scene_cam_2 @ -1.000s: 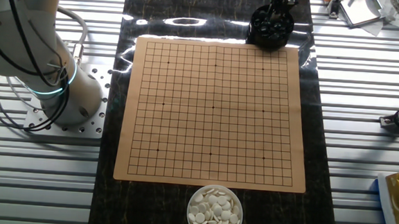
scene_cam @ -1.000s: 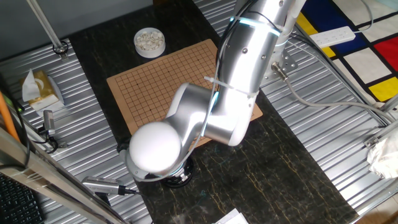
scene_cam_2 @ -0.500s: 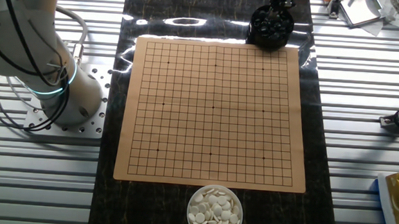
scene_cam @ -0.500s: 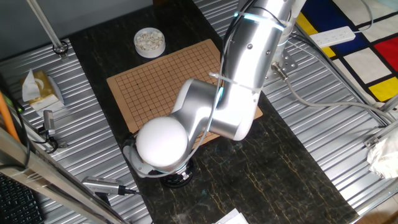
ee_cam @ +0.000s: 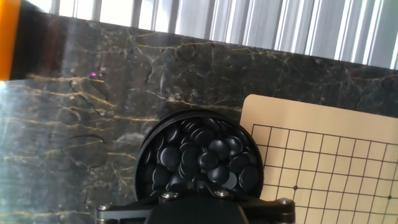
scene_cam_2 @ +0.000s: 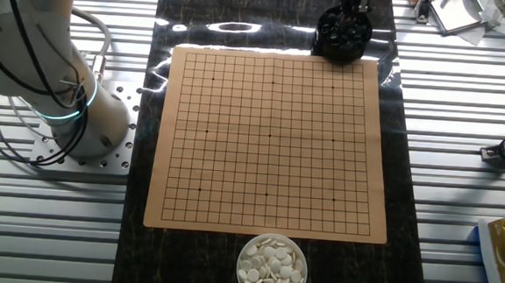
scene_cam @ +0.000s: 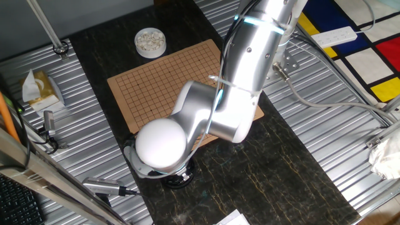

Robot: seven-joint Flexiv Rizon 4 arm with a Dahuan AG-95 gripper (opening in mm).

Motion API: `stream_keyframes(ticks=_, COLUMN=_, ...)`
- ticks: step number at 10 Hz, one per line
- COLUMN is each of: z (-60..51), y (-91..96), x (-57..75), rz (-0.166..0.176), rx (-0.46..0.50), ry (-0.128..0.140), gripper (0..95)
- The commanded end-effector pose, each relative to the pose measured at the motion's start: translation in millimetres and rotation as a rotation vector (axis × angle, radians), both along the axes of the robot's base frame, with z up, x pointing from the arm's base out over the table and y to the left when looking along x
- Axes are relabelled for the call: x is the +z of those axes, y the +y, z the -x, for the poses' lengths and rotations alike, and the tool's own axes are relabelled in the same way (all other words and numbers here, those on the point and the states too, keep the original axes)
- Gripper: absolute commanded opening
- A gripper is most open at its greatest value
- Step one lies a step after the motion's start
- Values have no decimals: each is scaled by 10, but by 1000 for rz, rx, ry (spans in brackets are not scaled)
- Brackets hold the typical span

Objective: Play the first move as black on the 3-4 point in the upper right corner of the Go board

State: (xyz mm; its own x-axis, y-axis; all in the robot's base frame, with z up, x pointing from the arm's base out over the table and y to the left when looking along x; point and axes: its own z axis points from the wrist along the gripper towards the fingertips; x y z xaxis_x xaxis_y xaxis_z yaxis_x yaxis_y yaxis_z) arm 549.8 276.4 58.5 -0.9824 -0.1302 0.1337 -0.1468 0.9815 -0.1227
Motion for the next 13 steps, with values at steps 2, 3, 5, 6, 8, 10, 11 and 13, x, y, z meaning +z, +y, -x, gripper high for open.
stream_keyframes(ticks=2, z=28, y=-10, x=9, rz=-4, rx=9, ry=-8, gripper=190)
stream_keyframes(ticks=3, z=29, y=-10, x=9, rz=-2, rx=8, ry=-8, gripper=190)
stream_keyframes(ticks=5, z=30, y=-11, x=8, rz=-2, rx=5, ry=-8, gripper=190)
stream_keyframes(ticks=6, z=30, y=-11, x=4, rz=-2, rx=-1, ry=-8, gripper=190)
stream_keyframes(ticks=8, z=28, y=-12, x=-8, rz=-2, rx=-1, ry=-5, gripper=190)
stream_keyframes(ticks=10, z=28, y=-14, x=-22, rz=-3, rx=0, ry=-4, gripper=190)
stream_keyframes(ticks=11, z=27, y=-14, x=-35, rz=-2, rx=-1, ry=-3, gripper=190)
stream_keyframes(ticks=13, z=25, y=-5, x=-59, rz=-3, rx=-1, ry=-3, gripper=190)
